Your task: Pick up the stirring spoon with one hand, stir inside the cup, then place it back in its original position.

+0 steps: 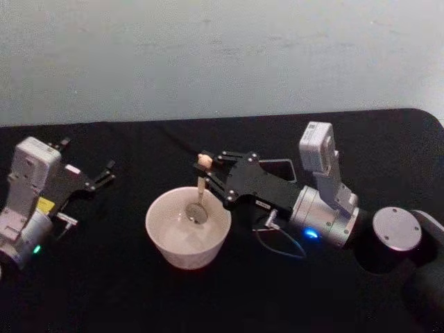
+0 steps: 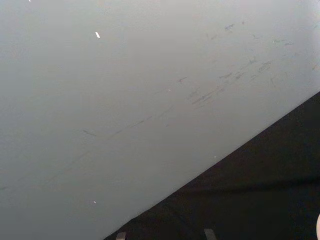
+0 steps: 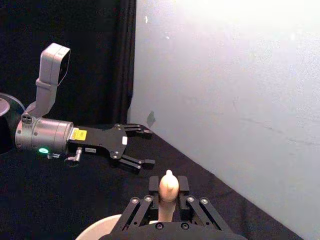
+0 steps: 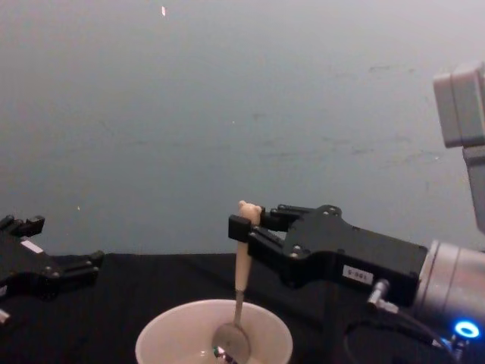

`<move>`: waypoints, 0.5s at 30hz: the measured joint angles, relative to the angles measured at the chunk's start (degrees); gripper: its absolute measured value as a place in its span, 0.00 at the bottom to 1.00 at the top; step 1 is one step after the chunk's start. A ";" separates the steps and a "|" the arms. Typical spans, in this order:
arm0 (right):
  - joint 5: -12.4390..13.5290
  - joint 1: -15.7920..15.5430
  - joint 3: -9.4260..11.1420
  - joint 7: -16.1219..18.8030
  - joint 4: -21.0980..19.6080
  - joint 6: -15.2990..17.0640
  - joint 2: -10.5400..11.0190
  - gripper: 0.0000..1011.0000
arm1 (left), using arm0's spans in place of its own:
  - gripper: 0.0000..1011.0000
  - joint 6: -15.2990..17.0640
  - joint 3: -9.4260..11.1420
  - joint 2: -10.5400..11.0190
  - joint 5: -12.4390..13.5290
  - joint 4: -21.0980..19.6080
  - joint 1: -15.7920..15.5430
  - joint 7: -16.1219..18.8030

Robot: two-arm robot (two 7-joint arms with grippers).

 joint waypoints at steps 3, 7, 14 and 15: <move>-0.02 -0.29 0.22 0.08 -0.40 0.01 0.43 0.21 | 0.99 0.00 0.00 0.00 0.00 0.00 0.00 0.00; 0.00 -1.12 0.57 0.32 -1.53 0.14 1.55 0.21 | 0.99 0.00 0.00 0.00 0.00 0.00 0.00 0.00; 1.07 -3.73 0.96 1.54 -5.29 0.99 4.33 0.21 | 0.99 0.00 0.00 0.00 0.00 0.00 0.00 0.00; 1.25 -4.00 0.96 1.70 -5.71 1.12 4.54 0.21 | 0.99 0.00 0.00 0.00 0.00 0.00 0.00 0.00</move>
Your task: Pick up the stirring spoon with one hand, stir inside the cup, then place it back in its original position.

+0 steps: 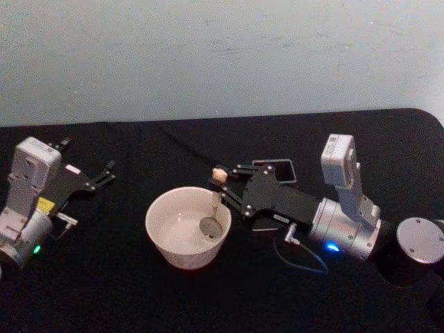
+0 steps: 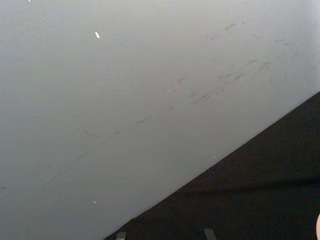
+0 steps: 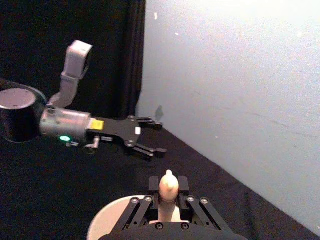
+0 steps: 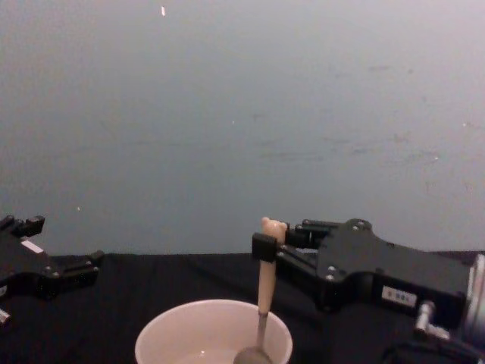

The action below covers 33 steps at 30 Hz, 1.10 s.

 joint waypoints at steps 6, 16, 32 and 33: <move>0.66 -1.20 -0.99 0.94 -1.70 0.73 0.58 0.21 | 0.99 0.00 0.00 0.00 0.00 0.00 0.00 0.00; 0.06 0.97 -2.90 0.58 1.05 0.15 -2.46 0.21 | 0.99 0.00 0.00 0.00 0.00 0.00 0.00 0.00; -1.95 5.02 -1.91 -2.00 7.51 -1.52 -5.74 0.21 | 0.99 0.00 0.00 0.00 0.01 0.00 0.00 0.00; -2.00 5.02 -1.82 -2.01 7.51 -1.53 -5.73 0.21 | 0.99 0.00 0.00 0.00 0.01 0.00 0.00 0.00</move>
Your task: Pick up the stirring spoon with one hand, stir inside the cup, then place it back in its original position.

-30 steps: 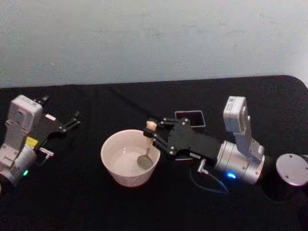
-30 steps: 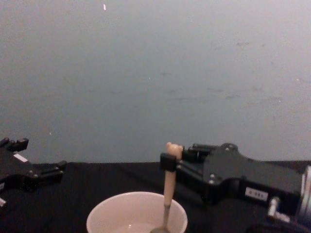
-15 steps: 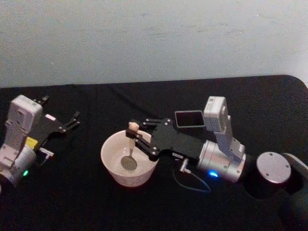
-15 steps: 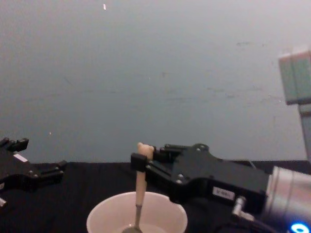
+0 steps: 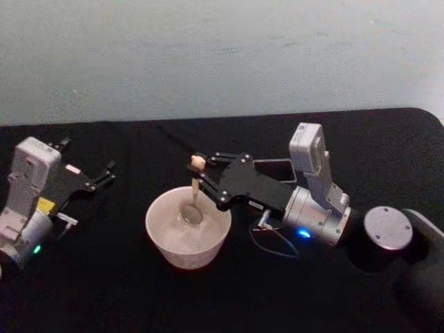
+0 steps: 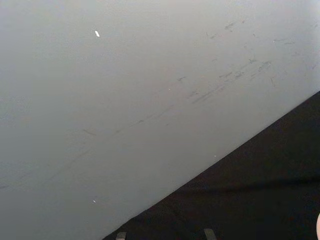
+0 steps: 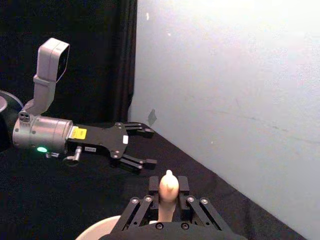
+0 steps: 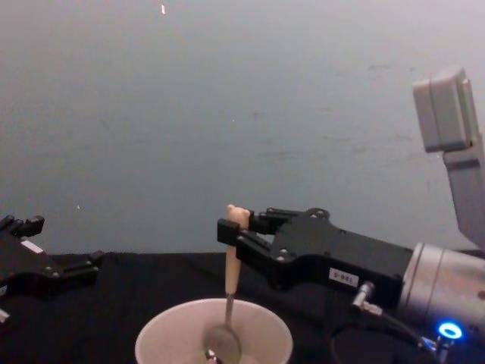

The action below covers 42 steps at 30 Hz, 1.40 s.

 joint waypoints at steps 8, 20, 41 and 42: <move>-0.19 -0.98 1.01 -0.21 -1.37 -0.10 1.24 0.21 | 0.99 0.00 0.00 0.00 0.00 0.00 0.00 0.00; 0.93 -5.02 1.65 0.83 -7.07 1.33 4.54 0.21 | 0.99 0.00 0.00 0.00 0.00 0.00 0.00 0.00; -0.80 -0.86 -0.64 -0.61 -1.12 0.03 -0.48 0.21 | 0.99 0.00 0.00 0.00 0.00 0.00 0.00 0.00; -1.08 -0.50 -0.36 -1.01 -0.44 -0.06 -0.66 0.21 | 0.99 0.00 0.00 0.00 0.00 0.00 0.00 0.00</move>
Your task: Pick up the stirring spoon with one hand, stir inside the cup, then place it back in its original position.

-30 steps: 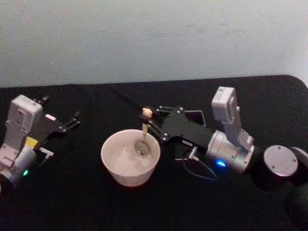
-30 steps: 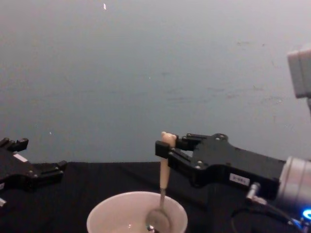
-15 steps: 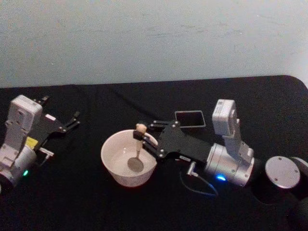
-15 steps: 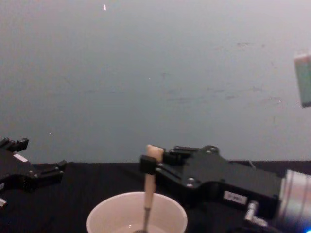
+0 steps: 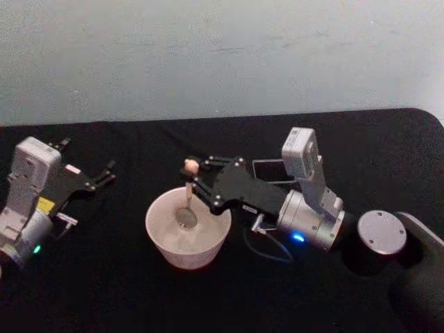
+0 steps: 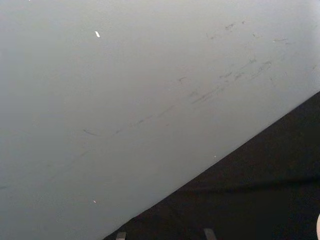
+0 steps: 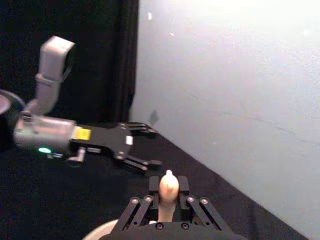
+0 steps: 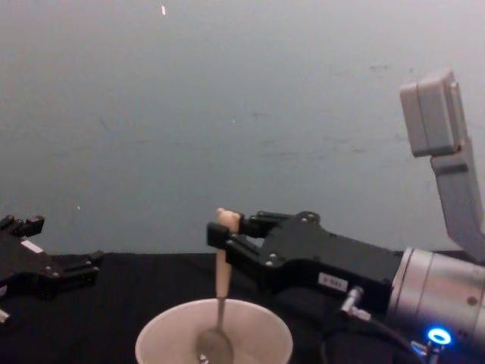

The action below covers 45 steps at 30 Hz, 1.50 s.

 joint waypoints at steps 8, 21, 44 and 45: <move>-0.48 0.34 1.33 -0.98 0.94 -0.09 -0.05 0.21 | 0.99 0.00 0.00 0.00 0.00 0.00 0.00 0.00; 2.27 -1.93 3.13 1.27 -6.03 -0.56 2.44 0.21 | 0.99 0.00 0.00 0.00 0.00 0.00 0.00 0.00; 7.59 -6.10 10.81 0.73 -17.45 -4.58 9.16 0.21 | 0.99 0.00 0.00 0.00 0.00 0.00 0.00 0.00; 7.60 -6.55 11.42 0.49 -17.85 -4.67 9.68 0.21 | 0.99 0.00 0.00 0.00 0.00 0.00 0.00 0.00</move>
